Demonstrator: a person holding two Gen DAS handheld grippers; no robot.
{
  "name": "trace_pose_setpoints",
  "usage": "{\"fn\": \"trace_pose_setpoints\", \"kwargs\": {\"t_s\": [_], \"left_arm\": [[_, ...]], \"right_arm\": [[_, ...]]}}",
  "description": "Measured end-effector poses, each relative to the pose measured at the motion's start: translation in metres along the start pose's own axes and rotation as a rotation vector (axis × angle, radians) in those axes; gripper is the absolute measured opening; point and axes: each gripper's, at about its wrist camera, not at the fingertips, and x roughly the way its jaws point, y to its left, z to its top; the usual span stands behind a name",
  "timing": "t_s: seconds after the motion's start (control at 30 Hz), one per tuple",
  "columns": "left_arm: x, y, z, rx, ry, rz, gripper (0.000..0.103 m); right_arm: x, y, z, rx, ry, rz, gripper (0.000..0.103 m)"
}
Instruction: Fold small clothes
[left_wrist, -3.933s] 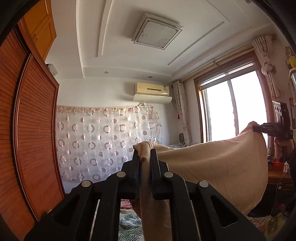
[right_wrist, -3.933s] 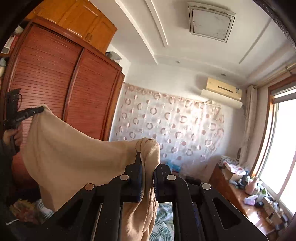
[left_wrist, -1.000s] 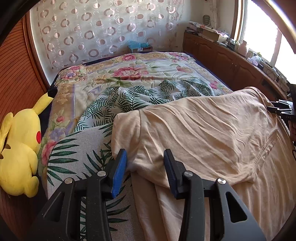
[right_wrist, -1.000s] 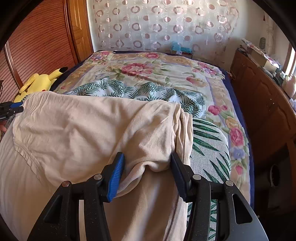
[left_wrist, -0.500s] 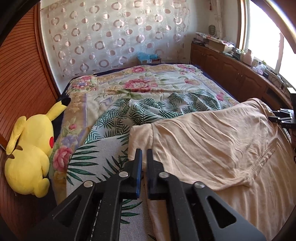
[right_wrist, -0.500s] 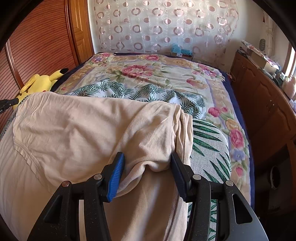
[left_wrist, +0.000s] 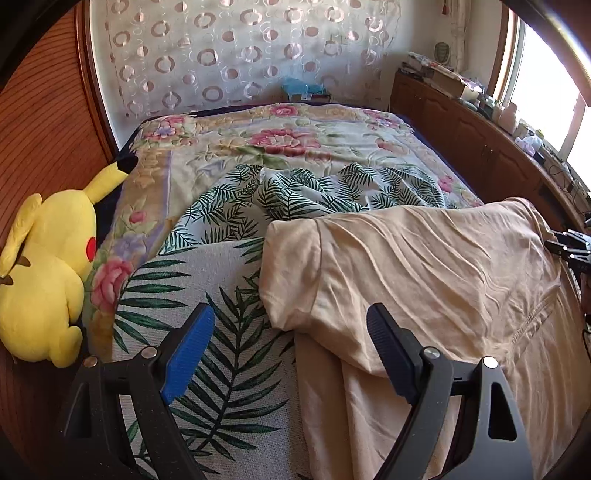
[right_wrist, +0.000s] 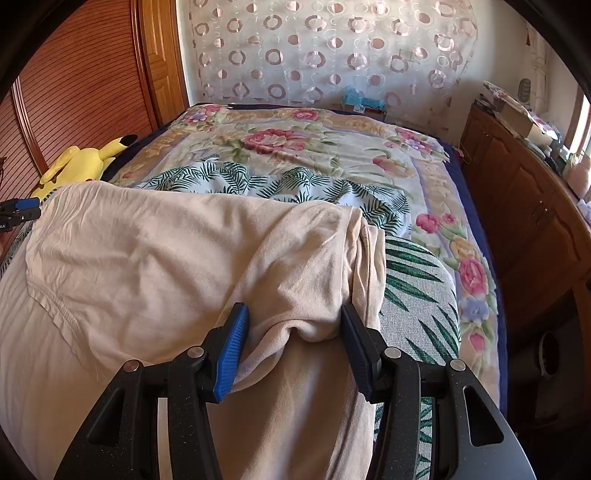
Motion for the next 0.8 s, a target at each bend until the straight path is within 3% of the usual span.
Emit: {"fn": "trace_pose_setpoints", "kwargs": {"t_s": [0.07, 0.13, 0.2, 0.23, 0.3, 0.37, 0.57, 0.8], "left_arm": [[0.000, 0.001, 0.000, -0.006, -0.001, -0.006, 0.085], [0.001, 0.000, -0.001, 0.001, -0.007, -0.021, 0.075], [0.003, -0.002, 0.000, 0.011, -0.001, -0.035, 0.051], [0.004, -0.003, 0.000, 0.014, 0.004, -0.043, 0.044], [0.005, -0.005, 0.000, 0.021, 0.009, -0.060, 0.020], [0.001, -0.011, 0.000, 0.043, -0.014, -0.051, 0.011], [-0.036, -0.020, 0.005, 0.059, -0.151, -0.046, 0.008], [-0.062, -0.025, 0.015, 0.060, -0.203, -0.050, 0.007]], "right_arm": [[0.000, 0.000, 0.000, -0.002, 0.000, 0.000, 0.052], [0.000, 0.000, 0.001, -0.009, -0.001, 0.010, 0.043], [0.000, 0.004, 0.001, -0.030, -0.002, 0.010, 0.014], [-0.001, 0.004, 0.002, -0.042, 0.001, 0.008, 0.009], [-0.001, 0.004, 0.003, -0.053, 0.000, 0.014, 0.007], [-0.005, 0.004, 0.004, -0.058, -0.019, 0.019, 0.006], [-0.028, -0.001, 0.004, -0.041, -0.113, 0.026, 0.006], [-0.050, 0.000, -0.001, -0.016, -0.189, 0.008, 0.005]]}}
